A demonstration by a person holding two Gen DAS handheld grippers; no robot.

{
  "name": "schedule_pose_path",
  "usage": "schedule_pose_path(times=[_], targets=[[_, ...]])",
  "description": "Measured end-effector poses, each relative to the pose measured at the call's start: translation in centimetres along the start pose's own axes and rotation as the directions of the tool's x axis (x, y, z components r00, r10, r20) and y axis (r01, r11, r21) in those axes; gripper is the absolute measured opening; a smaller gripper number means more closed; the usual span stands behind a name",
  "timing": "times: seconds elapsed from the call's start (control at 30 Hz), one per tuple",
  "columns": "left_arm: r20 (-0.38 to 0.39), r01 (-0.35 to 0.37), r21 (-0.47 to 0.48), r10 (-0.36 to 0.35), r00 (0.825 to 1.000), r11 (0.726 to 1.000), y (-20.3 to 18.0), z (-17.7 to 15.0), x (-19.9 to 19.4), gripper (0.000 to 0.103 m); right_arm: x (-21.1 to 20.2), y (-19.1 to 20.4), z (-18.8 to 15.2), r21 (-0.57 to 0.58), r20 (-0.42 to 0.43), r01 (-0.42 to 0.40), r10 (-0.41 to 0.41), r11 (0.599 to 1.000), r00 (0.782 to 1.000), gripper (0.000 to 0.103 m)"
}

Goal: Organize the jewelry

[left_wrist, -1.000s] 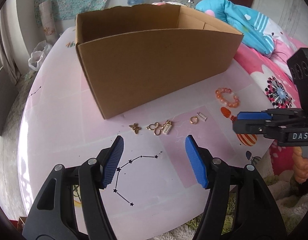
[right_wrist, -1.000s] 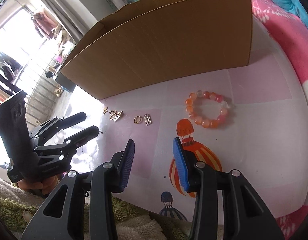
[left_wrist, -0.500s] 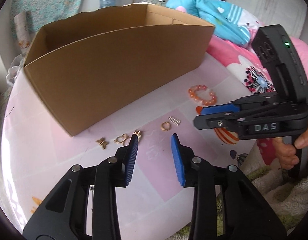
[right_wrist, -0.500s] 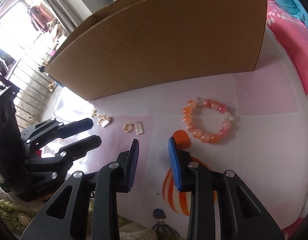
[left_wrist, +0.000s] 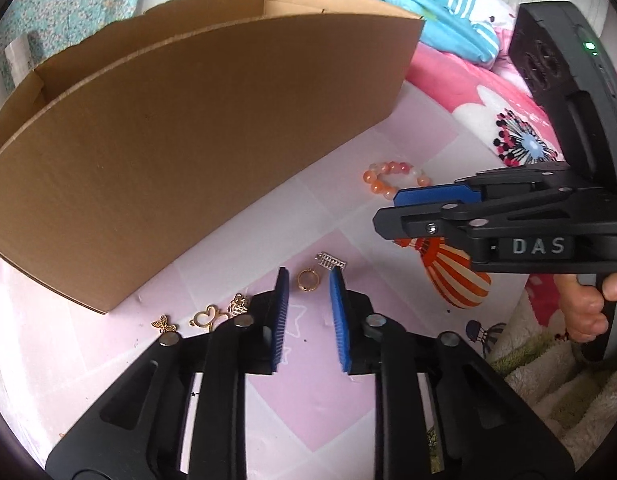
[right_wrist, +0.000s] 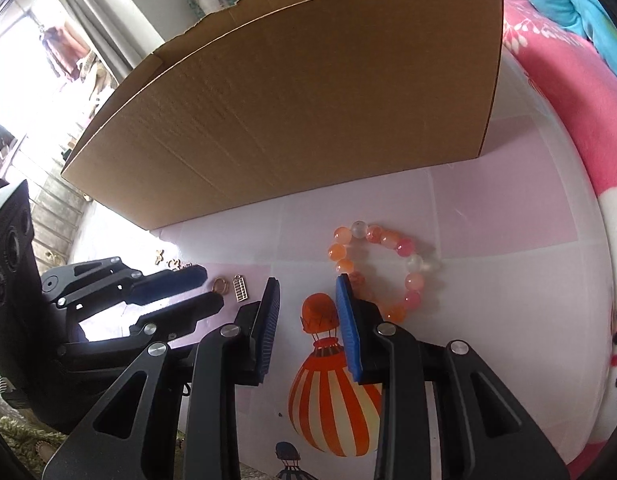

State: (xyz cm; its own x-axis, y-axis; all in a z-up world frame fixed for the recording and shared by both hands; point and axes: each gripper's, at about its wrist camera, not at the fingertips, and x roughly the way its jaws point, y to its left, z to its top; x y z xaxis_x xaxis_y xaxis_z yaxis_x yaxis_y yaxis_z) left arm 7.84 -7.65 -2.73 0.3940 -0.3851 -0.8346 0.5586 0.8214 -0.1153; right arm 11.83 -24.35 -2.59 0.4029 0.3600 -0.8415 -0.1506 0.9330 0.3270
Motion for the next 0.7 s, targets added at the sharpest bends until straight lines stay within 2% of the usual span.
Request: schedule_pose_path(times=[0.33, 0.57, 0.7], targets=[[0.004, -0.009, 0.029, 0.009, 1.000, 1.000, -0.7, 0.0, 0.5, 0.009, -0.7, -2.3, -0.8, 0.003, 0.008, -0.017, 0.017, 1.000, 1.000, 0.029], [0.007, -0.001, 0.020, 0.000, 1.000, 1.000, -0.6, -0.2, 0.4, 0.009, -1.1, -1.8, -0.8, -0.009, 0.021, -0.011, 0.012, 1.000, 1.000, 0.029], [0.018, -0.008, -0.002, 0.008, 1.000, 1.000, 0.2, -0.4, -0.3, 0.009, -1.5, -0.8, -1.1, -0.055, 0.034, -0.011, 0.013, 0.998, 0.999, 0.029]])
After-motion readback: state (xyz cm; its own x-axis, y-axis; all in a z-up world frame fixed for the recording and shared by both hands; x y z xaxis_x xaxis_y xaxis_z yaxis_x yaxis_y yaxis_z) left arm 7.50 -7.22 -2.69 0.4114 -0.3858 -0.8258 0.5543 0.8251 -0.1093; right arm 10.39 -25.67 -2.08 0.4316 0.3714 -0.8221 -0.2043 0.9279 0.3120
